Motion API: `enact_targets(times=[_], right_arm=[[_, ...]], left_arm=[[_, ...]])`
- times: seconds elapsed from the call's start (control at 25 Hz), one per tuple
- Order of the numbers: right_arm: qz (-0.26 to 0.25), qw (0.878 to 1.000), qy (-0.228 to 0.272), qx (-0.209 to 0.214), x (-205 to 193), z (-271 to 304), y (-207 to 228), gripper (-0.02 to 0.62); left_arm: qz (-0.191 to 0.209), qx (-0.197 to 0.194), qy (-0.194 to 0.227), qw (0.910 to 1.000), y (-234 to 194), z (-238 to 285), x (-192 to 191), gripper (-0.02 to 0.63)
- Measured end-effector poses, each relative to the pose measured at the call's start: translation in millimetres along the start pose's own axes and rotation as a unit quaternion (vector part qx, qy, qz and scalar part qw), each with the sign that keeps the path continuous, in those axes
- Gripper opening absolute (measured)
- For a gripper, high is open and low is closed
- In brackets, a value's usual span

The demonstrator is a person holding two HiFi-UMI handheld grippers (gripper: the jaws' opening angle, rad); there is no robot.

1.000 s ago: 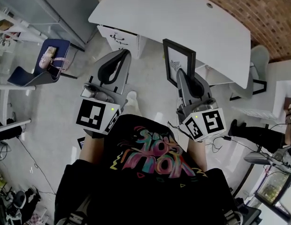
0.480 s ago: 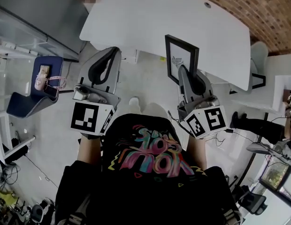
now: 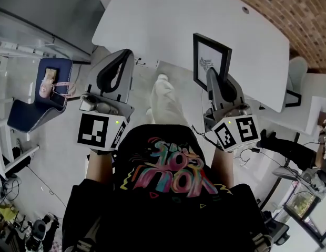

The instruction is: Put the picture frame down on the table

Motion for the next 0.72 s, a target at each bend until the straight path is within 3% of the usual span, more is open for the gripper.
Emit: enact_targets(times=[0.12,0.36,0.72], right_arm=[[0.004,1.0,0.0,0.013,3.0,33.8,12.5,0.038],[0.001,0.999,-0.007,0.033,26.4,115.4,44.2,0.038],[0.021,0.998,-0.016,0.057,59.0,204.4,97.3,0.038]], left_arm=[[0.006,0.007,-0.003,1.0,-19.1,26.1,1.0,0.028],[-0.004,0.025,0.033,0.9991,-67.5,102.2,29.1,0.028],[0.014,0.012,0.004,0.9998,-108.4,206.9,41.8,0.028]])
Point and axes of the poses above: the fingertips, and each gripper's own axes: z forward along the fingers, y to its right, x out of its top, the point moved 2 cm from there along -z, backward along the fingers, and after that the axes turned 6 degrees about -x, right-handed, at the moved point
